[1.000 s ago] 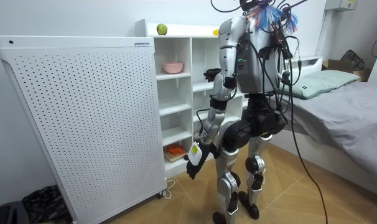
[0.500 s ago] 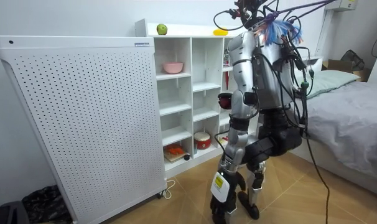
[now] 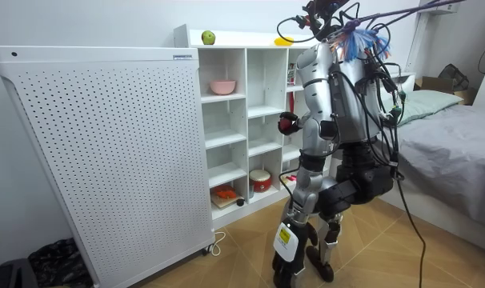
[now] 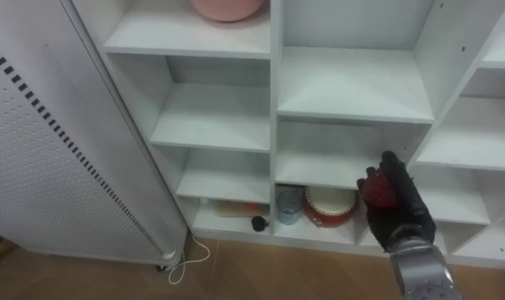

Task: Arrange fruit in the closet

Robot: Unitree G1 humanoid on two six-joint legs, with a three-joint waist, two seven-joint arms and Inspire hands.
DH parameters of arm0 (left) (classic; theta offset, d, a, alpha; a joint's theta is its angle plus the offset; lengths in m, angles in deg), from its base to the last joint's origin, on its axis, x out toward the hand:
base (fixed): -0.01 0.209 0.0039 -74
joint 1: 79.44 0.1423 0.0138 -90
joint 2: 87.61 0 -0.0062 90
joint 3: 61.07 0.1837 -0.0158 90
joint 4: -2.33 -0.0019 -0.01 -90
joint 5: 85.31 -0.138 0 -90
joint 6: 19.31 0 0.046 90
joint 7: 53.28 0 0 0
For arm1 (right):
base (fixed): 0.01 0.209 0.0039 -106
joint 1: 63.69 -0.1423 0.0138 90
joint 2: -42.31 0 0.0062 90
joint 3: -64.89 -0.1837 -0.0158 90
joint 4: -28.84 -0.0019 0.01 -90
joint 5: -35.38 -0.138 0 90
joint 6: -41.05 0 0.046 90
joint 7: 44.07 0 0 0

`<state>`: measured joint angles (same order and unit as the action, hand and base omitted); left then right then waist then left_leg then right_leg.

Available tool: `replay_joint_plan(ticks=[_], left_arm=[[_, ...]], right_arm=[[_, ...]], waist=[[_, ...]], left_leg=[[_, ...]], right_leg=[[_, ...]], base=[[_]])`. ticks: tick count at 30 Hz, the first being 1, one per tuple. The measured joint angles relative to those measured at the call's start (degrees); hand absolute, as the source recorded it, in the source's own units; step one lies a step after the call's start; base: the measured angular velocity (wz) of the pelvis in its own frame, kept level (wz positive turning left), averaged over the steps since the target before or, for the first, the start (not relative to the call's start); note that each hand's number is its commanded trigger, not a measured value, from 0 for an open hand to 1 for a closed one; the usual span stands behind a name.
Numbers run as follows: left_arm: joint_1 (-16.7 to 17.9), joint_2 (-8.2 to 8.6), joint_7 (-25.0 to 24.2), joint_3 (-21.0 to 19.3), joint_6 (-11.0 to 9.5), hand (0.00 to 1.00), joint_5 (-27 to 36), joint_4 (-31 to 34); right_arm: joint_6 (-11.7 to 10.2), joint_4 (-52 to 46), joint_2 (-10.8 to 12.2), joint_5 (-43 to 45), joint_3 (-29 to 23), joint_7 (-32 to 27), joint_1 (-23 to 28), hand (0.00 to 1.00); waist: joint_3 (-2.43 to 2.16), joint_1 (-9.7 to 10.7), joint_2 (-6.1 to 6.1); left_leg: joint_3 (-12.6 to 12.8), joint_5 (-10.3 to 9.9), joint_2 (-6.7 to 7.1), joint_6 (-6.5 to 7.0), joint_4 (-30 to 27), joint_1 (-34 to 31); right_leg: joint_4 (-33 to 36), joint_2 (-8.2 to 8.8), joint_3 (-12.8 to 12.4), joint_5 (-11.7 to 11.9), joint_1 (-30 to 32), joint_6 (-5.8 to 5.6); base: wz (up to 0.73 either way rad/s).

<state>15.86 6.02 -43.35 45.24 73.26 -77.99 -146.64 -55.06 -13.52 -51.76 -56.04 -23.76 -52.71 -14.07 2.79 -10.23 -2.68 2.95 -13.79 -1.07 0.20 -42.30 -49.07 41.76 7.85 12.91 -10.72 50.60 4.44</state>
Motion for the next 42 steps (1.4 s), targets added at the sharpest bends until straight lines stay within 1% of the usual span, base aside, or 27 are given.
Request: replay_joint_plan(ticks=[3,5,6,9,14,16,18,19,20,21,23,24,25,27,29,30,31,35,37,42], left_arm=[[0.0,-0.06,0.1,0.0,0.1,0.00,-0.1,0.1],[0.0,-0.20,0.1,0.2,0.1,0.00,-0.1,0.1],[0.0,-0.34,0.1,0.3,0.1,0.00,0.0,0.2],[0.1,-0.68,0.1,0.8,0.1,0.00,0.0,0.5],[0.1,-0.68,-0.4,0.8,0.0,0.00,0.0,0.6],[0.1,-0.75,-0.4,0.8,0.0,0.00,0.0,0.6],[0.1,-0.93,-0.4,0.8,-0.1,0.00,0.0,0.7],[0.2,-1.20,-0.4,0.8,-0.1,0.00,0.0,0.9],[0.5,-1.40,-0.3,0.8,-0.1,0.00,0.0,1.3],[1.0,-1.72,-0.3,0.8,-0.2,0.00,0.0,1.8],[1.7,-1.90,0.0,0.8,-0.2,0.00,0.0,1.8],[2.4,-1.93,0.7,0.8,-0.2,0.00,0.0,2.1],[3.1,-2.03,1.0,0.8,-0.2,0.00,0.0,2.4],[4.3,-2.04,1.1,0.8,-0.1,0.00,0.0,2.9],[5.0,-2.08,1.2,0.8,0.0,0.00,0.0,3.8],[5.1,-2.08,1.2,0.8,0.0,0.00,0.0,4.4],[5.4,-2.09,1.2,0.8,0.0,0.00,0.0,5.2],[5.6,-2.06,1.2,0.9,-0.1,0.00,0.0,6.3],[5.6,-2.06,1.2,0.9,0.0,0.00,0.0,6.3],[6.0,-2.06,1.2,0.9,0.1,0.00,0.0,6.3]], right_arm=[[-0.1,0.0,-0.1,-0.8,-1.8,-0.3,-1.9,1.00],[-0.1,-0.1,-0.1,-0.8,-2.5,-1.0,-2.2,1.00],[-0.3,-0.1,-0.2,-0.8,-2.7,-1.5,-2.3,1.00],[-0.3,-0.2,-0.2,-0.8,-2.7,-2.9,-2.5,1.00],[-0.6,-0.8,-0.2,-1.0,-2.8,-5.4,-2.5,1.00],[-1.1,-1.4,-0.2,-1.1,-2.8,-6.7,-2.6,1.00],[-1.7,-1.5,-0.2,-1.3,-2.8,-7.9,-3.0,1.00],[-2.0,-1.9,-0.2,-1.3,-2.8,-8.9,-3.0,0.72],[-2.0,-2.2,-0.2,-1.2,-2.8,-9.4,-3.0,0.06],[-2.1,-2.6,-0.2,-0.8,-2.8,-10.3,-3.1,0.00],[-2.1,-2.9,-0.3,-0.7,-3.0,-11.7,-3.3,0.00],[-2.2,-3.0,-0.6,-0.7,-3.3,-12.7,-3.5,0.00],[-2.8,-3.2,-0.8,-0.8,-3.3,-13.4,-3.7,0.00],[-3.3,-3.2,-0.8,-0.8,-3.5,-14.1,-3.9,0.00],[-3.6,-3.2,-0.8,-0.8,-4.0,-14.7,-3.9,0.00],[-4.0,-3.2,-0.8,-0.9,-4.3,-15.1,-4.0,0.00],[-4.1,-3.2,-0.8,-0.9,-4.6,-15.6,-4.0,0.00],[-4.2,-3.2,-0.8,-1.1,-5.0,-16.2,-4.1,0.00],[-4.3,-3.2,-0.8,-1.2,-5.0,-16.3,-4.1,0.00],[-4.3,-3.2,-0.8,-1.2,-5.0,-16.3,-4.0,0.00]], waist=[[-0.03,-0.1,-0.01],[-0.06,-0.2,-0.02],[-0.07,-0.4,-0.04],[-0.12,-0.6,0.04],[-0.17,-1.2,0.12],[-0.23,-1.2,0.23],[-0.28,-1.4,0.32],[-0.32,-1.4,0.38],[-0.33,-1.4,0.40],[-0.40,-1.4,0.56],[-0.42,-1.3,0.64],[-0.43,-1.3,0.67],[-0.43,-1.5,0.67],[-0.43,-2.1,1.15],[-0.44,-2.7,1.23],[-0.44,-2.8,1.24],[-0.55,-3.1,1.41],[-0.62,-3.7,1.54],[-0.62,-3.9,1.84],[-0.64,-4.3,1.98]], left_leg=[[-0.1,0.2,0.04,0.02,0.0,-0.5],[-0.1,0.3,0.07,-0.02,0.0,-0.5],[-0.2,0.2,0.06,0.02,0.0,-0.6],[-0.6,0.2,0.00,0.05,-0.1,-1.1],[-0.9,0.2,0.00,0.09,-0.1,-1.5],[-1.5,0.3,0.35,0.06,-0.1,-1.6],[-1.6,0.3,0.32,0.06,-0.3,-1.7],[-1.6,0.3,0.32,0.08,-0.3,-1.8],[-1.6,0.3,0.32,0.09,-0.4,-1.8],[-1.6,0.2,0.33,0.16,-0.6,-1.8],[-1.3,0.1,0.84,0.37,-0.9,-1.6],[-1.1,-0.1,0.95,0.60,-1.3,-1.7],[-0.8,-0.2,1.17,0.77,-1.8,-1.9],[-0.7,-0.7,0.96,0.85,-2.8,-2.1],[-0.7,-0.8,1.13,0.89,-3.4,-2.5],[-0.8,-0.9,1.58,1.09,-3.6,-2.7],[-0.8,-0.9,1.68,1.05,-3.8,-3.1],[-0.8,-0.9,1.69,1.08,-4.8,-3.9],[-1.2,-0.9,1.42,1.07,-5.3,-4.3],[-1.2,-0.8,1.06,0.90,-5.5,-4.9]], right_leg=[[-0.1,0.03,0.1,0.1,0.4,-0.12],[-0.2,0.04,0.2,0.3,0.4,-0.26],[-0.3,0.03,0.3,0.5,0.3,-0.44],[-0.7,-0.02,0.8,0.6,0.4,-0.44],[-1.1,0.03,1.4,0.8,0.4,-0.48],[-1.0,0.09,1.5,0.8,0.3,-0.49],[-1.0,0.04,1.5,0.8,0.4,-0.48],[-0.9,0.03,1.5,0.8,0.4,-0.50],[-0.9,0.03,1.5,0.8,0.4,-0.52],[-0.7,0.08,1.6,0.7,0.4,-0.51],[0.7,1.04,1.5,0.0,0.7,-0.61],[2.0,1.78,1.4,-0.6,1.1,-0.69],[3.0,2.33,1.3,-1.2,1.6,-0.46],[3.5,2.36,1.4,-1.4,1.7,-0.23],[4.6,2.78,1.4,-1.9,2.2,-0.16],[5.3,3.17,1.2,-2.2,2.6,-0.26],[5.3,3.09,1.3,-2.2,2.9,-0.28],[6.2,3.41,1.5,-2.3,3.6,-0.10],[6.2,3.12,1.6,-2.3,3.6,-0.08],[6.0,2.94,1.6,-2.3,4.0,-0.12]], base=[[0.00],[0.04],[0.00],[0.03],[0.02],[0.06],[0.02],[0.00],[0.00],[0.00],[0.09],[0.13],[0.09],[-0.02],[0.05],[0.11],[0.10],[0.00],[0.00],[0.00]])
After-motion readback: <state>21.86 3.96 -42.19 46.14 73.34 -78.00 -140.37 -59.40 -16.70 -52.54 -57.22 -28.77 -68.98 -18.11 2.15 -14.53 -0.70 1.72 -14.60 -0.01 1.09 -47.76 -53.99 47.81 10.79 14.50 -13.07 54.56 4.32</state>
